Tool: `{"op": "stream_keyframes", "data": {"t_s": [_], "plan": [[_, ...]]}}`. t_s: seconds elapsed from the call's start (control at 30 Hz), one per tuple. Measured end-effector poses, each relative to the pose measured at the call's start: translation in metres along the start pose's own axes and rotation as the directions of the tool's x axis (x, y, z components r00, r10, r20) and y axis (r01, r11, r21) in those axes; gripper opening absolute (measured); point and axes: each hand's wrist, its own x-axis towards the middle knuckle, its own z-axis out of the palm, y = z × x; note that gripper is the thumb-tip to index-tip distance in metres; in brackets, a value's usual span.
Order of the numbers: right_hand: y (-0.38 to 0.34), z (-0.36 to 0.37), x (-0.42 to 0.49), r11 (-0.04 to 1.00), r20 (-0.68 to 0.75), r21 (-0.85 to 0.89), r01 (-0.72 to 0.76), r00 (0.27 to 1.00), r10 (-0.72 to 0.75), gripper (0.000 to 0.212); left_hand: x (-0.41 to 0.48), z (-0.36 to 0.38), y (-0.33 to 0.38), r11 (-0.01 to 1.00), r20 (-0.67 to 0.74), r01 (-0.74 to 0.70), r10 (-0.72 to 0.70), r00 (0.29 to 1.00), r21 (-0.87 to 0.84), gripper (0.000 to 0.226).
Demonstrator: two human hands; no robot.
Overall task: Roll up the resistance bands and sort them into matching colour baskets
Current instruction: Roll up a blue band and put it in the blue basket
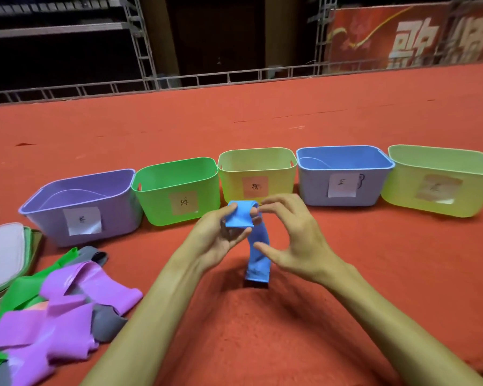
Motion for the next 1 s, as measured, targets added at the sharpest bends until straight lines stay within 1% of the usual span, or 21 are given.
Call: {"op": "stream_keyframes", "data": {"t_s": [0.07,0.13,0.23,0.3,0.37,0.5,0.53,0.6,0.67,0.7,0.73,0.77,0.8,0.83,0.87,0.9,0.93,0.97,1.0], "plan": [[0.005,-0.001,0.001,0.999,-0.082,-0.036,-0.022,0.996,0.019,0.055,-0.001,0.004,0.002,0.999,-0.004,0.007,-0.007,1.0,0.046,0.03],[0.007,0.0,0.003,0.996,-0.102,-0.08,0.027,0.994,-0.035,0.047,-0.002,0.005,0.003,0.998,-0.006,0.013,-0.013,1.0,0.068,0.031],[0.007,0.003,0.009,0.987,-0.108,-0.091,0.134,0.984,-0.144,0.016,-0.005,0.008,0.006,0.999,-0.017,0.022,-0.021,1.0,0.038,0.029],[0.006,0.001,0.013,0.982,-0.1,-0.094,0.165,0.98,-0.174,0.005,-0.007,0.008,0.008,1.0,-0.025,0.023,-0.023,0.999,0.004,0.032],[0.004,-0.002,0.017,0.979,-0.076,-0.105,0.173,0.98,-0.182,0.005,-0.008,0.005,0.009,0.999,-0.018,0.038,-0.038,0.999,-0.018,0.034],[0.001,-0.002,0.02,0.968,-0.021,-0.152,0.199,0.979,-0.204,0.017,-0.011,0.006,0.008,0.996,0.006,0.061,-0.062,0.998,0.061,0.029],[0.0,0.001,0.021,0.964,-0.015,-0.173,0.204,0.978,-0.21,0.017,-0.011,0.007,0.008,0.996,0.005,0.056,-0.057,0.998,0.068,0.029],[-0.001,0.003,0.023,0.961,-0.037,-0.186,0.206,0.976,-0.216,0.009,-0.013,0.008,0.008,0.997,0.006,0.052,-0.052,0.999,0.063,0.029],[-0.005,-0.001,0.027,0.976,-0.08,-0.12,0.179,0.979,-0.19,0.004,-0.017,0.006,0.009,0.992,0.0,0.066,-0.067,0.998,0.105,0.031],[-0.009,-0.006,0.03,0.988,-0.096,-0.048,0.149,0.984,-0.153,0.003,-0.02,0.005,0.008,0.983,-0.037,0.056,-0.05,0.998,0.175,0.035],[-0.014,-0.013,0.034,0.994,-0.103,0.042,0.104,0.99,-0.099,0.005,-0.02,0.004,0.007,0.966,-0.117,0.03,0.0,0.993,0.256,0.041],[-0.019,-0.022,0.039,0.99,-0.099,0.134,0.044,0.995,-0.031,0.008,-0.019,0.003,0.005,0.945,-0.22,-0.011,0.087,0.972,0.326,0.047],[-0.025,-0.031,0.045,0.976,-0.083,0.217,-0.023,0.996,0.042,0.01,-0.017,0.001,0.002,0.926,-0.301,-0.083,0.204,0.931,0.368,0.051],[-0.03,-0.041,0.053,0.957,-0.058,0.28,-0.081,0.993,0.1,0.01,-0.015,-0.002,-0.001,0.903,-0.34,-0.168,0.314,0.886,0.396,0.053],[-0.034,-0.05,0.061,0.938,-0.031,0.328,-0.116,0.991,0.134,0.008,-0.014,-0.004,-0.003,0.877,-0.322,-0.249,0.395,0.86,0.41,0.056],[-0.037,-0.058,0.069,0.918,-0.008,0.374,-0.135,0.989,0.149,0.006,-0.014,-0.005,-0.006,0.857,-0.247,-0.325,0.442,0.862,0.401,0.062],[-0.041,-0.066,0.078,0.891,0.007,0.428,-0.149,0.987,0.161,0.006,-0.014,-0.005,-0.011,0.853,-0.135,-0.382,0.451,0.882,0.354,0.072],[-0.043,-0.072,0.087,0.856,0.017,0.489,-0.165,0.984,0.18,0.006,-0.018,-0.004,-0.015,0.876,-0.032,-0.392,0.416,0.909,0.283,0.079],[-0.044,-0.077,0.095,0.82,0.023,0.542,-0.188,0.978,0.208,0.006,-0.023,-0.004,-0.019,0.908,0.065,-0.363,0.358,0.931,0.207,0.086]]}}
